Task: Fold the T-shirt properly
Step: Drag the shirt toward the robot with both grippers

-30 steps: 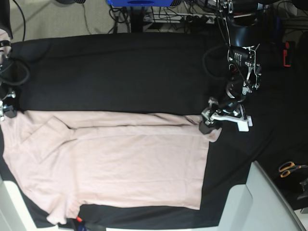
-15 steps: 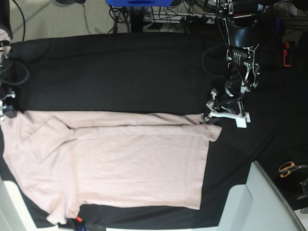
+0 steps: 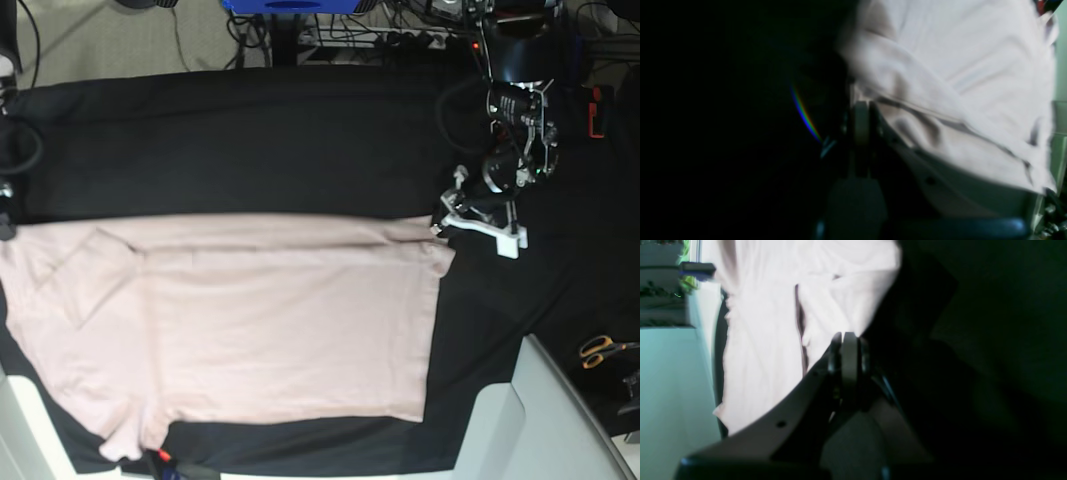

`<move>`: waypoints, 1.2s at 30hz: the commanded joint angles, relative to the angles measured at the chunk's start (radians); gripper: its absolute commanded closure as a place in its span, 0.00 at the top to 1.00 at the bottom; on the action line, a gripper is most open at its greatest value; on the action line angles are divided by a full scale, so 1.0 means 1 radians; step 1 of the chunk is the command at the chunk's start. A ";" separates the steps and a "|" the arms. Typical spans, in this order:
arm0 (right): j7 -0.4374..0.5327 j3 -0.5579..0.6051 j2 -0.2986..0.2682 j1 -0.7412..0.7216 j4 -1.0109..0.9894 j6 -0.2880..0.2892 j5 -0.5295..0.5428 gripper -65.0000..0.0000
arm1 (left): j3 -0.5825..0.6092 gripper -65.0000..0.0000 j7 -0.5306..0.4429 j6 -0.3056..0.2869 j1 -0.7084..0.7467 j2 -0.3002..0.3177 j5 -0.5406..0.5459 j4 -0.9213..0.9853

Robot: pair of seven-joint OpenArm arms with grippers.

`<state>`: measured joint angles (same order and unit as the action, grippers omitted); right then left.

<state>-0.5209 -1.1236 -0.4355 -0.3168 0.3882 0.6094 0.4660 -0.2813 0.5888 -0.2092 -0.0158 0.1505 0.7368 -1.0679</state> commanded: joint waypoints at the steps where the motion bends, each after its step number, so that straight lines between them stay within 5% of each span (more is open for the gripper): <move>1: 0.000 0.000 -0.018 -0.018 0.036 0.013 0.018 0.01 | -0.003 0.00 0.000 0.001 0.009 0.008 0.007 -0.034; 5: -0.077 -0.003 -0.003 0.002 0.110 0.013 0.018 0.01 | -0.003 0.00 0.000 0.057 0.060 0.010 0.007 -0.114; 19: -0.244 -0.011 0.109 0.172 0.433 0.013 0.023 0.01 | -0.014 0.00 0.044 0.058 0.297 0.050 0.010 -0.360; 32: -0.310 -0.011 0.114 0.272 0.473 0.014 0.023 0.01 | -0.103 0.00 0.049 0.058 0.460 0.077 0.008 -0.490; 36: -0.313 -0.013 0.116 0.311 0.473 0.077 0.023 0.01 | -0.103 0.00 0.044 0.058 0.500 0.074 0.008 -0.496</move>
<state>-0.8497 -1.1309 -0.2932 -0.0013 0.8417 0.6800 0.4747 -0.3744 0.6548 -0.1562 0.4828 0.2100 0.7418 -1.5448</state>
